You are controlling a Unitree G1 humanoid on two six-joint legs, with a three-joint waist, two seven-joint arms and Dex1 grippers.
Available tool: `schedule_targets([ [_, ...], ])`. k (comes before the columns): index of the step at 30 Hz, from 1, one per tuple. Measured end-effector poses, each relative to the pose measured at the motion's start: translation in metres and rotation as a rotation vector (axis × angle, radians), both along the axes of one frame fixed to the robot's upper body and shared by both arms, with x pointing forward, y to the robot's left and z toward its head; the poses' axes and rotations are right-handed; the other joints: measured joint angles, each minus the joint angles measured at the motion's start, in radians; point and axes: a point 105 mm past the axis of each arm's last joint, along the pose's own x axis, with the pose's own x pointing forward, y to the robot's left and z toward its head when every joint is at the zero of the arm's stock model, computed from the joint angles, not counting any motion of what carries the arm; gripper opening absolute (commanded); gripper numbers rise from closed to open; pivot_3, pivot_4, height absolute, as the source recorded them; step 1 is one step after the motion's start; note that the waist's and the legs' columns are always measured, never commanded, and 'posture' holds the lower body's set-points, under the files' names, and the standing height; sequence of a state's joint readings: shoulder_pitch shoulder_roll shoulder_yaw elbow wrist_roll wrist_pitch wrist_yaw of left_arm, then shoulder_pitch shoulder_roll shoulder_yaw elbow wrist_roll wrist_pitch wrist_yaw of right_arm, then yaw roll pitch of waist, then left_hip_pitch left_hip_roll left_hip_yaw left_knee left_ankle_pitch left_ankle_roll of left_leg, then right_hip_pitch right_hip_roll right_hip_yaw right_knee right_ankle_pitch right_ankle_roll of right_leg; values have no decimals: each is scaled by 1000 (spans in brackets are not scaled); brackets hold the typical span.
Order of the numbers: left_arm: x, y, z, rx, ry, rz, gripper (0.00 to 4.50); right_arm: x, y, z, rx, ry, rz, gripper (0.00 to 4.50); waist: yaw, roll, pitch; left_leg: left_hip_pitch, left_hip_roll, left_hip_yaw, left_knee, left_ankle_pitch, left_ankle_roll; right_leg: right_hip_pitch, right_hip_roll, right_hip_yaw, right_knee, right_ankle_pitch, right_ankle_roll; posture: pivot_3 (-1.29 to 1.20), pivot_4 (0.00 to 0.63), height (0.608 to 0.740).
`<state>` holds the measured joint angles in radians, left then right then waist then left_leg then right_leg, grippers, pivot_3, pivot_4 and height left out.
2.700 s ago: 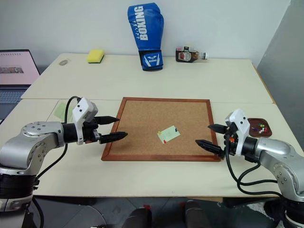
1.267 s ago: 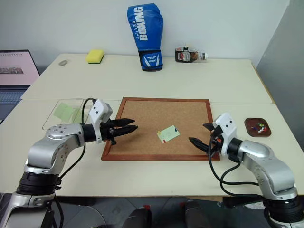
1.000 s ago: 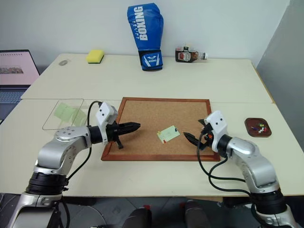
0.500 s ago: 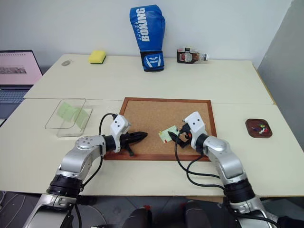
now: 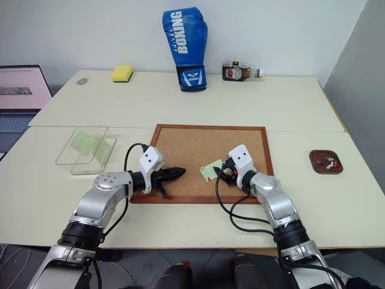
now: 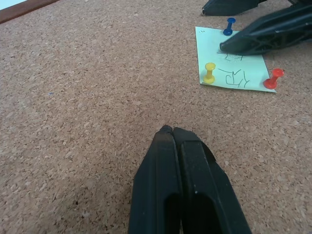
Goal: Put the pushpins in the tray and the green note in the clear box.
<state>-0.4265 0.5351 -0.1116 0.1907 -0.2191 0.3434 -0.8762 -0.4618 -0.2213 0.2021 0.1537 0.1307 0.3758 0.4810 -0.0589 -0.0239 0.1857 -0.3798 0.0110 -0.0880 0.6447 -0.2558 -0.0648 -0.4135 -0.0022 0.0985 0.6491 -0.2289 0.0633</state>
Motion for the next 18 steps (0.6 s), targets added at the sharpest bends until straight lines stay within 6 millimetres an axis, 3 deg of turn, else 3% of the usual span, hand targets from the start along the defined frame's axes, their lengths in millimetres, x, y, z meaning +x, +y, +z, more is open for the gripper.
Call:
schedule_targets([
  [11, -1, 1, 1, 6, 2, -5, 0, 0, 3, 2, 8, -15, 4, 210, -1, 0, 0, 0, 0, 0, 0, 0, 0, 0, 0, 0, 0, 0, 0, 0, 150, 740],
  [18, -2, 0, 1, 9, 11, -4, 0, -2, 5, 1, 18, -13, 10, 89, -2, 0, 0, 0, 0, 0, 0, 0, 0, 0, 0, 0, 0, 0, 0, 0, 150, 740],
])
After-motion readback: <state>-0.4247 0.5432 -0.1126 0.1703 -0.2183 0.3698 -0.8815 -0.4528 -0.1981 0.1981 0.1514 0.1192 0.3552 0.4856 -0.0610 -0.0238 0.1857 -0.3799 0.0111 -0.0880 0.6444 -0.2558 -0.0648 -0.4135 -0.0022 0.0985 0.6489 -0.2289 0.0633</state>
